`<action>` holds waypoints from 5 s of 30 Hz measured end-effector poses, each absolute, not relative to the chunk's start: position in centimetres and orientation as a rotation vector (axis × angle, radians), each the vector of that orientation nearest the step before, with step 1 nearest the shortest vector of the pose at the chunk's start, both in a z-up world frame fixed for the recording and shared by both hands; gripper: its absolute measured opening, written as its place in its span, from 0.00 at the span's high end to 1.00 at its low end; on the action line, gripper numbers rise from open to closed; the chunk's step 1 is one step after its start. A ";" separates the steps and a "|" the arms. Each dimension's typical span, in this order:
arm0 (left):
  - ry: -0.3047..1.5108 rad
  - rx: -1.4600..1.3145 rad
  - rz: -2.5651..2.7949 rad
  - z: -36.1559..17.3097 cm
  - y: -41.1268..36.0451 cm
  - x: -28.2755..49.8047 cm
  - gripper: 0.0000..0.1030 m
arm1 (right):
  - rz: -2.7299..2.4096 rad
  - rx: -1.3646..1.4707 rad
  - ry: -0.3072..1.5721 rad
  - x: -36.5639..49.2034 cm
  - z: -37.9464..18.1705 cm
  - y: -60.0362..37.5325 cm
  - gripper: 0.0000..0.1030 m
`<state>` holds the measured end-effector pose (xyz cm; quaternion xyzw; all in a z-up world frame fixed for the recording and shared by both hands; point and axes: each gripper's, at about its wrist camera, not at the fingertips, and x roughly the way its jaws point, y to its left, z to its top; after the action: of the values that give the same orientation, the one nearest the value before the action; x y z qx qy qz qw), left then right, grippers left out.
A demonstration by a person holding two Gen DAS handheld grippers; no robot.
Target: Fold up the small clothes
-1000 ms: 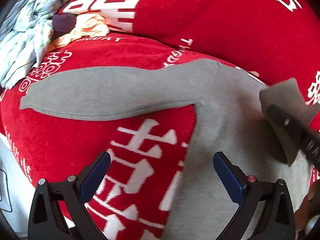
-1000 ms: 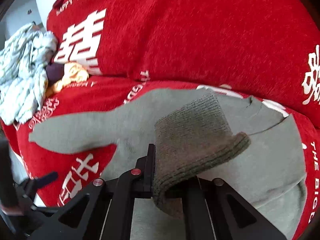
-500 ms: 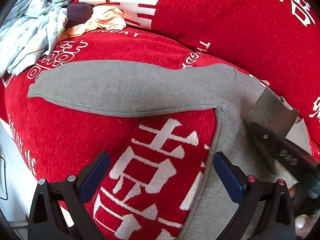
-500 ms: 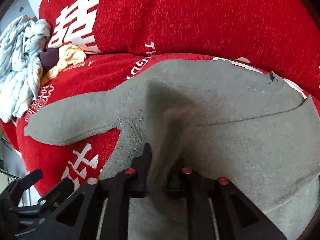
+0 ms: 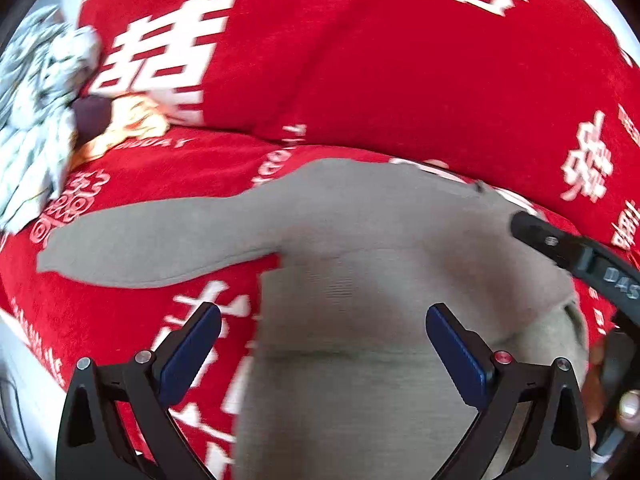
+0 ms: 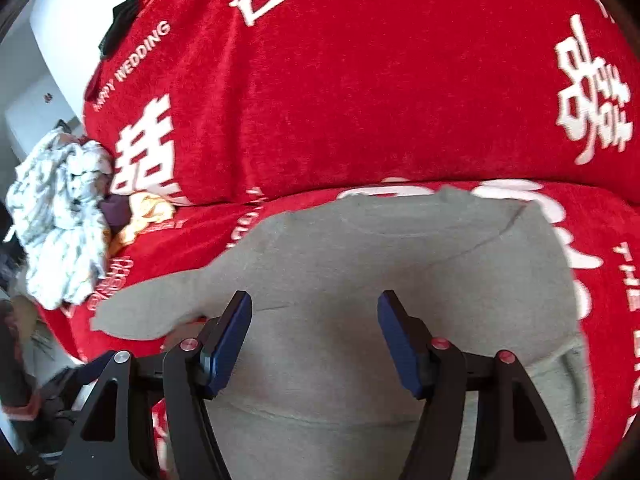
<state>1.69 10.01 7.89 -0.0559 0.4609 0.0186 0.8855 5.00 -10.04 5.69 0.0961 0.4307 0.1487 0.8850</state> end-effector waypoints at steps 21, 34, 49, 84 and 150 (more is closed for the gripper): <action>1.125 0.002 -0.011 0.7 0.5 7.2 0.00 | 0.118 0.415 0.932 4.1 0.3 -27.3 0.46; 1.111 0.022 -0.022 0.1 0.7 8.2 0.00 | 0.198 0.489 1.047 14.4 -2.8 -28.3 0.41; 1.085 -0.016 0.020 1.0 2.3 5.7 0.00 | 0.416 0.307 1.044 3.1 0.6 -23.8 0.36; 0.980 -0.375 0.523 0.6 27.1 0.7 0.00 | 0.274 -0.043 0.976 0.0 1.0 -11.4 0.34; 0.848 -0.243 0.424 10.3 24.6 9.0 0.88 | 0.238 -0.108 1.056 6.1 1.6 -4.9 0.31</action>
<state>8.97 24.64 10.26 -0.1167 0.4071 0.2036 0.8827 6.15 -4.90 1.60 -0.0513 0.5023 0.1133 0.8557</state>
